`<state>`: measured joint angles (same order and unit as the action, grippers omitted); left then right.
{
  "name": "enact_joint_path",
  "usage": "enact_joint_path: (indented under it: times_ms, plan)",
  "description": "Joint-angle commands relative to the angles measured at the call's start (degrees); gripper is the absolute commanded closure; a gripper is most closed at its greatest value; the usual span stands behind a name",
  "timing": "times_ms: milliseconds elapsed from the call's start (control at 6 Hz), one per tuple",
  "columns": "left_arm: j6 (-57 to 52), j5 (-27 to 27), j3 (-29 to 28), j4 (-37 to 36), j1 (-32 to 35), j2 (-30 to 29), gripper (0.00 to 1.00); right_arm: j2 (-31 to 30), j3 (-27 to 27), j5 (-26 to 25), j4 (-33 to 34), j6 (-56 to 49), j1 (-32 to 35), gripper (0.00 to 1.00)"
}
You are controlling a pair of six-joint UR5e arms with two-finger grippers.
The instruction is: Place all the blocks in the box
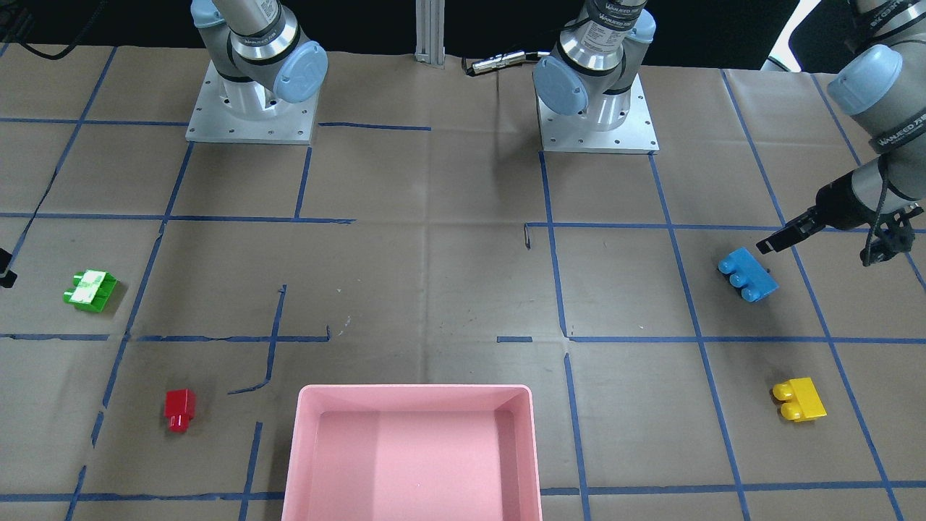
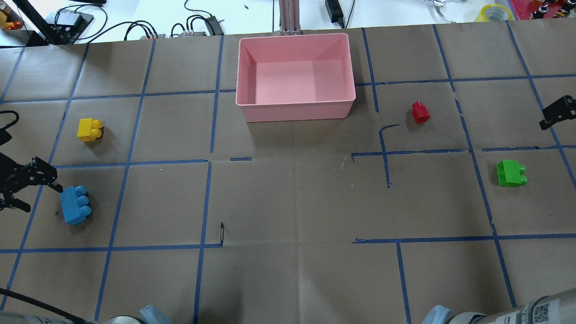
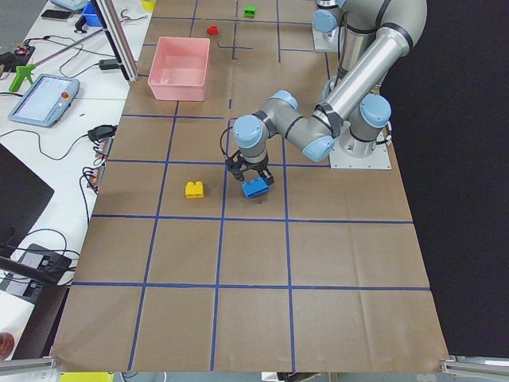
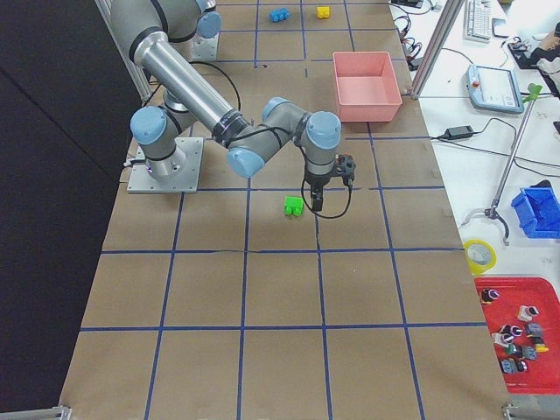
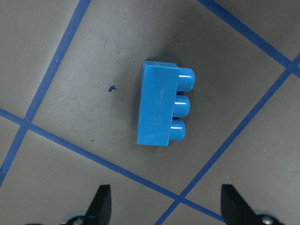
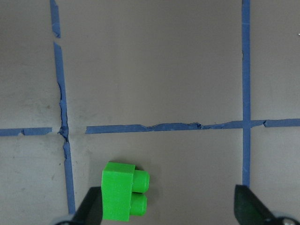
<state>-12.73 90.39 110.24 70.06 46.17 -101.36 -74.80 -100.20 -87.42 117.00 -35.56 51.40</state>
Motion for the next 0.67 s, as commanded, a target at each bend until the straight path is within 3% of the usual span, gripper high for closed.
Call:
enact_joint_path:
  times_ms: [0,167,500]
  plan:
    - [0.07,0.14,0.86,-9.2,2.25,-4.44,0.12,-0.33,-5.49,0.31,3.15,5.48,0.45,0.0]
    - [0.42,0.05,0.77,-11.68,2.26,-6.11,0.12,-3.57,-12.58,0.58,11.68,5.24,0.63,0.0]
    - [0.51,-0.3,0.86,-15.55,2.61,-9.37,0.12,-4.13,-16.86,0.76,14.4,5.24,0.63,0.0]
